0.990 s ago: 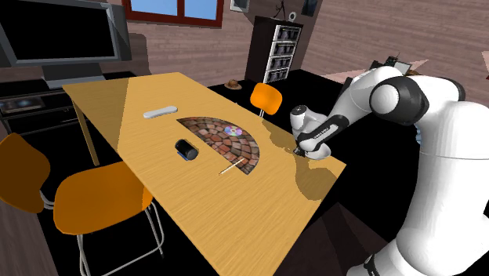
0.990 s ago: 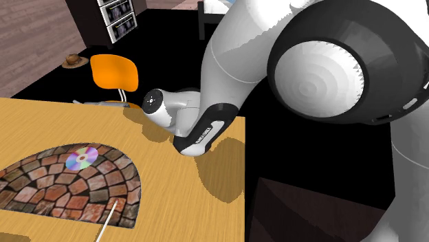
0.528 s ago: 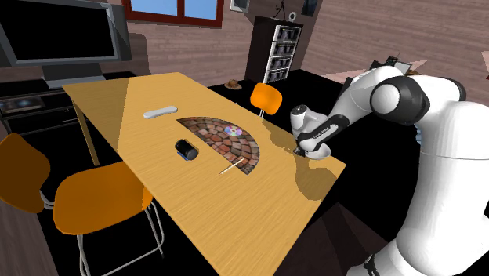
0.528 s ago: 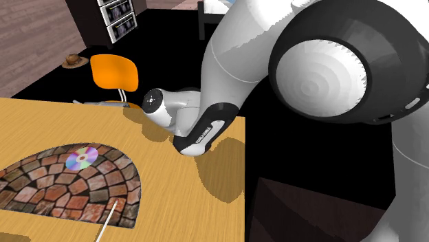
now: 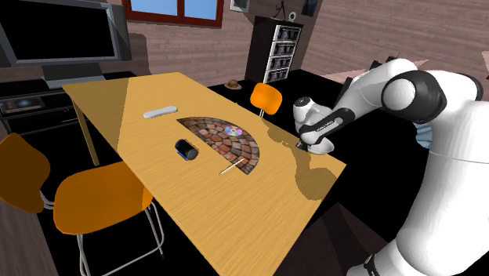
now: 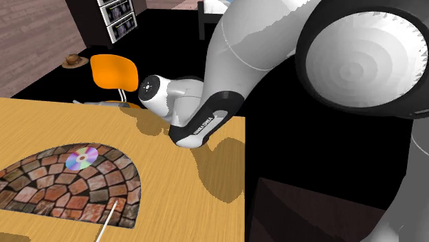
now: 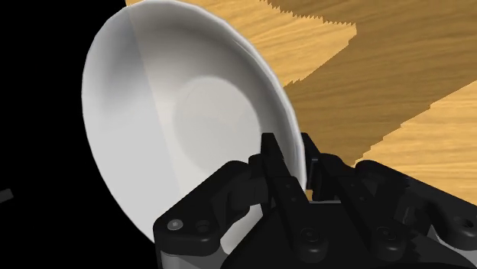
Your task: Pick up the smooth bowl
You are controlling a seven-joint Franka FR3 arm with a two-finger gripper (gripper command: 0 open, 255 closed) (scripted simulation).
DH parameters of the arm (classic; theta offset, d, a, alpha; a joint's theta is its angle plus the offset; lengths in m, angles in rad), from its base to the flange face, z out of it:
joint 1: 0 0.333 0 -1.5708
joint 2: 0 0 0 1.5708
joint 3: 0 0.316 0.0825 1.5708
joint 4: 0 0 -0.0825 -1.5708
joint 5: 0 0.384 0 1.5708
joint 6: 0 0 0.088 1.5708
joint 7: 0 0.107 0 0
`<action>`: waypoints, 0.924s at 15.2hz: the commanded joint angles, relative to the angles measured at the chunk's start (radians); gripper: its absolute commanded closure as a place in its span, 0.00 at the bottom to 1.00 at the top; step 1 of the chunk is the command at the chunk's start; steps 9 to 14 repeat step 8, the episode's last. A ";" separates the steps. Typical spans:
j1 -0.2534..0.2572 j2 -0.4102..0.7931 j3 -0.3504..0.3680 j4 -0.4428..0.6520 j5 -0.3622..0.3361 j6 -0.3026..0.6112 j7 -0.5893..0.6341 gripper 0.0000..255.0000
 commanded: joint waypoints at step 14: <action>-0.002 -0.071 0.012 0.000 0.033 -0.061 -0.054 1.00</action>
